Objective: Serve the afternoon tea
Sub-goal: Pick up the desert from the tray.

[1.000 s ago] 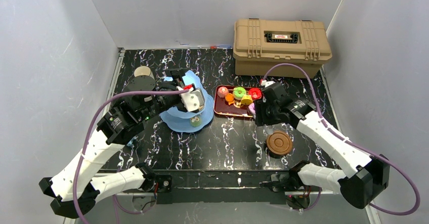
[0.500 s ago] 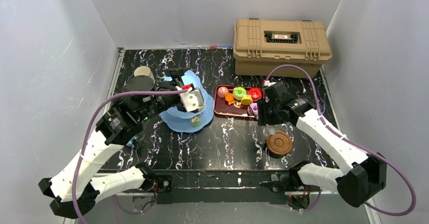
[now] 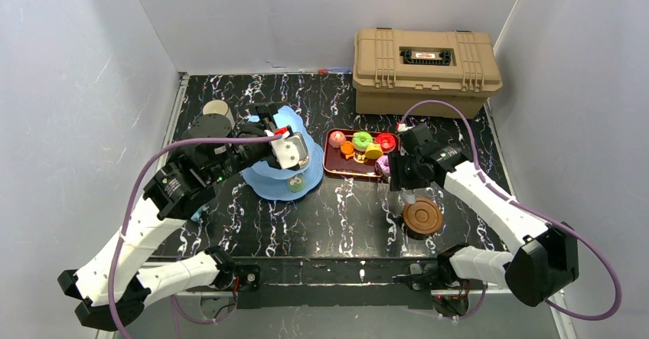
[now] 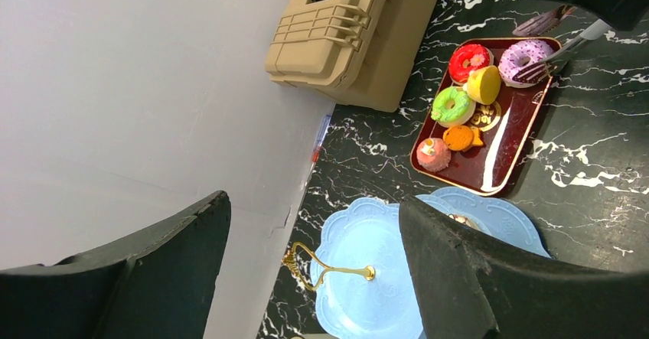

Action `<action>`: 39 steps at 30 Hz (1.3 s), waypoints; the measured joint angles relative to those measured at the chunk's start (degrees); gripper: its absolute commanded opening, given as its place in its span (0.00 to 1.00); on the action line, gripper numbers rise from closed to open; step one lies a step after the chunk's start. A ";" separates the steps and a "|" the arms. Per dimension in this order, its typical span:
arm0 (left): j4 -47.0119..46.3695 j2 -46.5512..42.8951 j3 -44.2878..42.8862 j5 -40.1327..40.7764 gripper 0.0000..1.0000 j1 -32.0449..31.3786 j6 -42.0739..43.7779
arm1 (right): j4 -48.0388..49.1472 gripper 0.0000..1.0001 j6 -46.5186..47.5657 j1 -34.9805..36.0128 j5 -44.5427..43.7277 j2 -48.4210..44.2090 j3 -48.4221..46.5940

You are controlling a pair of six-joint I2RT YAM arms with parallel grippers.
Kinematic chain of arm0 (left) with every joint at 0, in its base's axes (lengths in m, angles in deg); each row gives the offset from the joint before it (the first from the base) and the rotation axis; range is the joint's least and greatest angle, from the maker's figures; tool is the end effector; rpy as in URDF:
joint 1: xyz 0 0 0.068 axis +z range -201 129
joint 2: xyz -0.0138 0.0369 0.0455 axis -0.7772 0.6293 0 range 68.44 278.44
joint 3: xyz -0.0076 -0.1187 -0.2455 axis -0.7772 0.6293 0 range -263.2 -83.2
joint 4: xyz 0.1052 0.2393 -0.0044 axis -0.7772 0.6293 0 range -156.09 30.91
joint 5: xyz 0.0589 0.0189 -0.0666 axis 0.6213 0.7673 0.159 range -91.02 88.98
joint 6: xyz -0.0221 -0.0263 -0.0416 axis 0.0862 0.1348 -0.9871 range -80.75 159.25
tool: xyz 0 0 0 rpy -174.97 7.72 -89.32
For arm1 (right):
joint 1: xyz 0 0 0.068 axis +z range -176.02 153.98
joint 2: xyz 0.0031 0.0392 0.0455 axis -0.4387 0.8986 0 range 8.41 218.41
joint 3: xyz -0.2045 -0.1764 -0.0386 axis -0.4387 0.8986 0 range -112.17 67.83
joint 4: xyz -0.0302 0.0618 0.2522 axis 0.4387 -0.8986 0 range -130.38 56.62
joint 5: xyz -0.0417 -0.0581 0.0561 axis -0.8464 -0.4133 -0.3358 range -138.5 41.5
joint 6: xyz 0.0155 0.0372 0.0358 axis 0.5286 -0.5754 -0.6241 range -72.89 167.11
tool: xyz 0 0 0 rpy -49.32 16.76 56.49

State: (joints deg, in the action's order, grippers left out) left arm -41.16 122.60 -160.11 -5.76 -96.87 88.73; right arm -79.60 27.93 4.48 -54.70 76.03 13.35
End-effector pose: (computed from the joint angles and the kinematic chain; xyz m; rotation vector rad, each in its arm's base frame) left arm 0.1216 -0.1294 0.4734 1.2314 1.0351 -0.0177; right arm 0.1979 0.1120 0.2663 -0.2185 2.5980 0.1719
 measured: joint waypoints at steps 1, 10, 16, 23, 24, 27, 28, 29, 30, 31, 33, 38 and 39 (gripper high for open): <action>0.00 0.00 0.00 -0.04 0.79 0.00 -0.04 | 0.15 0.59 0.09 -0.17 0.20 0.20 0.00; 0.00 0.00 0.00 -0.26 0.79 0.00 -0.26 | 1.68 0.59 1.86 -2.36 1.79 2.10 0.00; 0.00 0.00 0.00 -0.31 0.79 0.00 -0.39 | 3.23 0.56 2.45 -2.78 3.08 4.68 0.00; 0.00 0.00 0.00 -0.37 0.79 0.00 -0.48 | 4.76 0.53 2.40 -2.97 5.16 5.20 0.00; 0.00 0.00 0.00 -0.39 0.79 0.00 -0.48 | 4.79 0.52 2.40 -3.04 5.33 5.25 0.00; 0.00 0.00 0.00 -0.42 0.79 0.00 -0.48 | 4.87 0.46 2.43 -3.13 5.75 5.40 0.00; 0.00 0.00 0.00 -0.42 0.79 0.00 -0.50 | 4.85 0.43 2.45 -3.10 5.81 5.51 0.00; 0.00 0.00 0.00 -0.42 0.79 0.00 -0.48 | 4.85 0.39 2.47 -3.13 5.88 5.57 0.00; 0.00 0.00 0.00 -0.42 0.79 0.00 -0.50 | 4.83 0.36 2.54 -3.13 5.95 5.62 0.00; 0.00 0.00 0.00 -0.42 0.79 0.00 -0.50 | 4.83 0.33 2.64 -3.13 5.97 5.62 0.00; 0.00 0.00 0.00 -0.44 0.79 0.00 -0.50 | 4.81 0.29 2.86 -3.13 5.97 5.62 0.00; 0.00 0.02 -0.26 -0.46 0.78 0.00 -0.52 | 4.46 0.24 3.56 -3.13 5.97 5.25 -0.39; 0.00 0.02 -0.31 -0.46 0.78 0.00 -0.55 | 4.20 0.23 3.82 -3.13 6.01 5.01 -0.66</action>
State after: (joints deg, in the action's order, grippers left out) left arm -41.16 122.62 -160.41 -6.21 -96.87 88.18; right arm -75.40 31.76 1.35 -48.69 81.03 12.70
